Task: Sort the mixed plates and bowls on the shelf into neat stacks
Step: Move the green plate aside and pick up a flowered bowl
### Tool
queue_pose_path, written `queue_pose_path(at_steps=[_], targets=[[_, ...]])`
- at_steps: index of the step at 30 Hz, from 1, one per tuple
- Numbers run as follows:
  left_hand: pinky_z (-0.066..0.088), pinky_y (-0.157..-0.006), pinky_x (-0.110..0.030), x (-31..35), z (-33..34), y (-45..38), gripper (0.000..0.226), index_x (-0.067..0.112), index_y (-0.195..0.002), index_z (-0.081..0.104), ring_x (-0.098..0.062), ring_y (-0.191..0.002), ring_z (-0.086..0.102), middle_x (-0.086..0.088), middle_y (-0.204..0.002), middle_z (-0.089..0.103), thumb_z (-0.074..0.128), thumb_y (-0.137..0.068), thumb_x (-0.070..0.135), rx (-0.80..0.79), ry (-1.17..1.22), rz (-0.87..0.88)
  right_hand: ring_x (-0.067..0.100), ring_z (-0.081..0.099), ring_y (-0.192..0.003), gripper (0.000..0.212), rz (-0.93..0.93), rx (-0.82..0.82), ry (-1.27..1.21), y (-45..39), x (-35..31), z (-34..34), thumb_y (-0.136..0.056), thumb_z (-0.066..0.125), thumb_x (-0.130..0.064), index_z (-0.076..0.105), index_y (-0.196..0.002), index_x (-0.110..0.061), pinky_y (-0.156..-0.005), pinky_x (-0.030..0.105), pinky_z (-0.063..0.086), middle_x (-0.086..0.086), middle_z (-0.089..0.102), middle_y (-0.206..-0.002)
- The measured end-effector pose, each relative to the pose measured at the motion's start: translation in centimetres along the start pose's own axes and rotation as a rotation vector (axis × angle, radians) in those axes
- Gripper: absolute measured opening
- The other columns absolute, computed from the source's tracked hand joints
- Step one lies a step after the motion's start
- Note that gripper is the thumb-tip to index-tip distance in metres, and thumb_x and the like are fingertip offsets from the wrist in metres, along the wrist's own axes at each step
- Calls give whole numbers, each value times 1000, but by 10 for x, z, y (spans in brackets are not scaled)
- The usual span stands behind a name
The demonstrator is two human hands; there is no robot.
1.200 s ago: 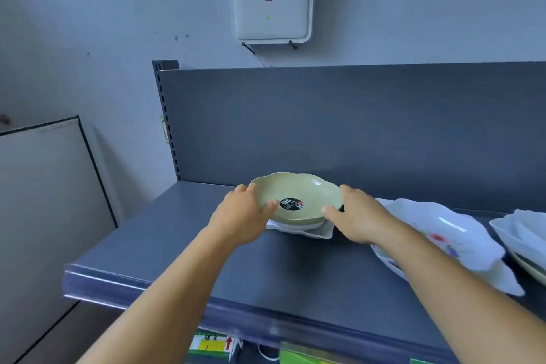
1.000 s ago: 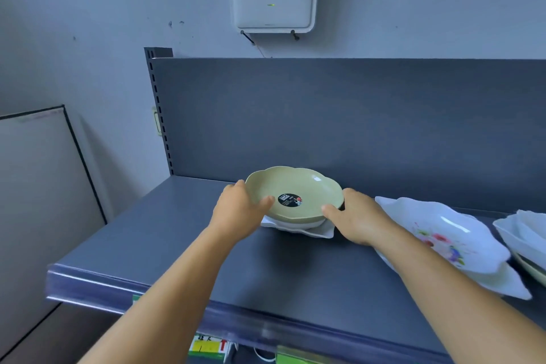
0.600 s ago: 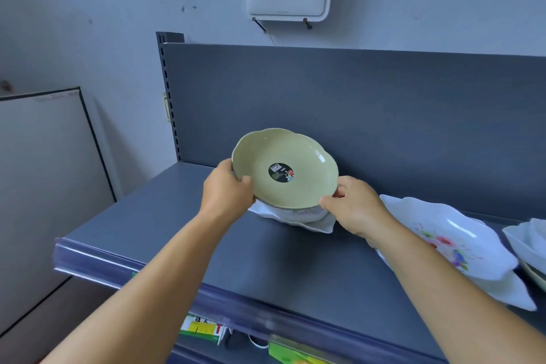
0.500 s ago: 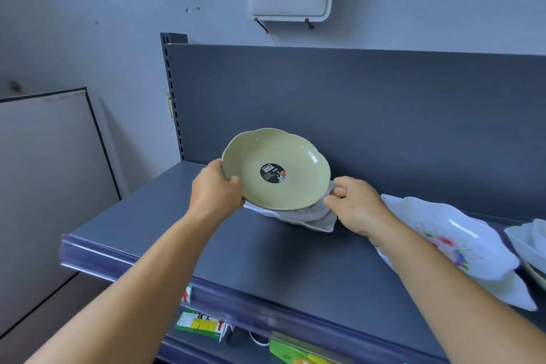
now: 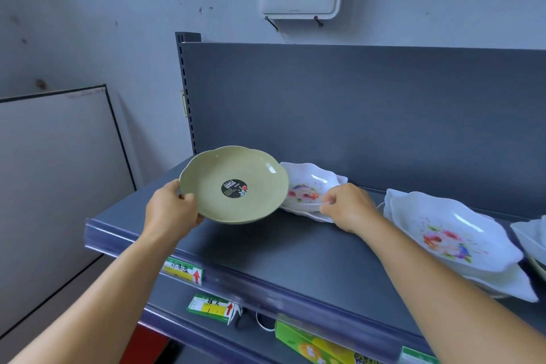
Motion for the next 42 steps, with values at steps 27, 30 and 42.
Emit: queue_pose_path(at_steps=[27,30,42], targets=[[38,-66,-35,-33,-16,-6,34,-7,-108,54,-34,-79,52,-24,-119,52,46,-98,25,51,-316,-79,27,60,-82,12,-164,350,-120,40,-11,-13,-88,58,-18,66,-81,-21,-70,35,46,0,69,-83],[42,-80,-38,-31,-15,0,41,1,-119,53,-34,-97,52,-16,-126,44,45,-99,35,8,-357,-18,27,61,-83,13,-184,365,-139,49,-19,-9,-89,58,-18,66,-79,-23,-74,37,49,-1,70,-83],[38,-61,-30,25,19,47,33,13,-90,57,-28,-74,48,-1,-73,57,38,-100,38,-233,-137,366,18,63,-82,16,-279,373,-250,90,-13,-13,-87,64,-15,67,-77,-27,-73,28,48,-2,67,-87]])
Point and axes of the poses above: each hand's wrist, its own y-axis away from the middle knuckle, its own z-axis out of the palm, x = y × z, the point moved 2 cm from there along -y, towards the middle knuckle
